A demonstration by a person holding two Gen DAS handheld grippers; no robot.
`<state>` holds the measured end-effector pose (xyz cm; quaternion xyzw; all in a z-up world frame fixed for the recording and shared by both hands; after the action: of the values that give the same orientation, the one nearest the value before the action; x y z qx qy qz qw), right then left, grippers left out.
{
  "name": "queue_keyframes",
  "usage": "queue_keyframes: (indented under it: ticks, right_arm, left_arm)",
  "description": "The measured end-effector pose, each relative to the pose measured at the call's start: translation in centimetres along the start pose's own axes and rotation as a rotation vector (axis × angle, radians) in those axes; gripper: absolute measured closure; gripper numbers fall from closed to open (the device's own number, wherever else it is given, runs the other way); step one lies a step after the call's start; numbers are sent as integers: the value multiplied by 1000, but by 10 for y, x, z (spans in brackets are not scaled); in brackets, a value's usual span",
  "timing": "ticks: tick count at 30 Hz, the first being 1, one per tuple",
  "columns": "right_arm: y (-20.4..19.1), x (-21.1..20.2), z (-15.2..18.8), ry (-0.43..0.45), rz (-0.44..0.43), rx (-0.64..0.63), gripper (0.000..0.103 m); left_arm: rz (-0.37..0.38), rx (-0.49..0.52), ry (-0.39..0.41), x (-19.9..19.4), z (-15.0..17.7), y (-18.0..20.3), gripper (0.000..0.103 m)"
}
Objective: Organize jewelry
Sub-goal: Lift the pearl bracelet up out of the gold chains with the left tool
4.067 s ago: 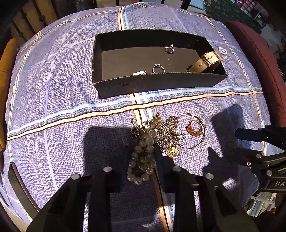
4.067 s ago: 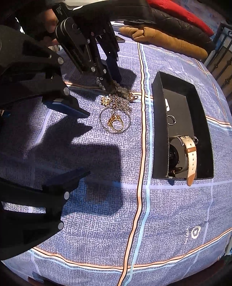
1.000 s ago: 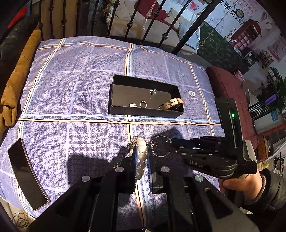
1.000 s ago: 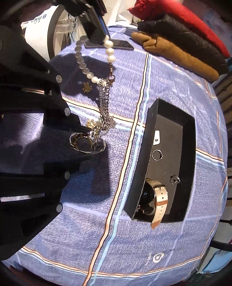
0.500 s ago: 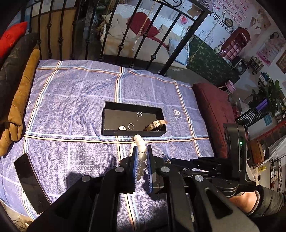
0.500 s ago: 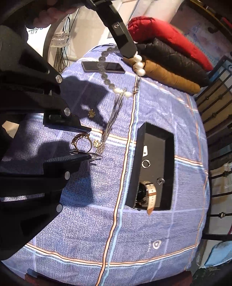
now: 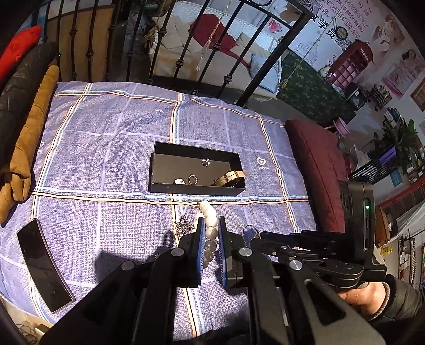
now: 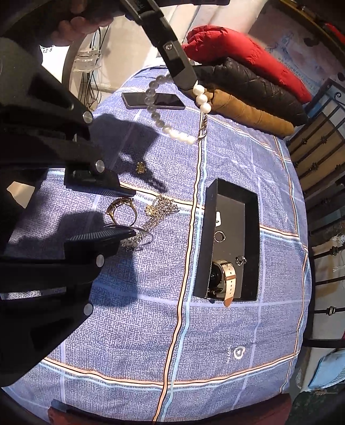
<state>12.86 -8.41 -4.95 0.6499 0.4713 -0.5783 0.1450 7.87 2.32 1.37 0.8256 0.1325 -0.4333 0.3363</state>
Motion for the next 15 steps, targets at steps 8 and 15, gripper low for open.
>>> queue_keyframes:
  ticks: [8,15]
  right_arm:
    - [-6,-25,-24,50,-8,-14,78]
    - [-3,-31,-46,58,3,-25,78]
  left_arm:
    - [14,36,3,3,-12,14,94]
    - [22,45,-7,11,-28,20,94]
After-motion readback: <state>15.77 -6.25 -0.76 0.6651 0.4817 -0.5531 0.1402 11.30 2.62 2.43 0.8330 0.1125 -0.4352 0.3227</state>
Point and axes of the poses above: each gripper's, at about its wrist camera, not at the fingertips, and x roughly the way its jaws point, y to its right, z to its underside, the point moved 9 cm from there along x, roughly the way its jaws point, and after that the axes turned 6 degrees about -x, right-handed, at the moved point
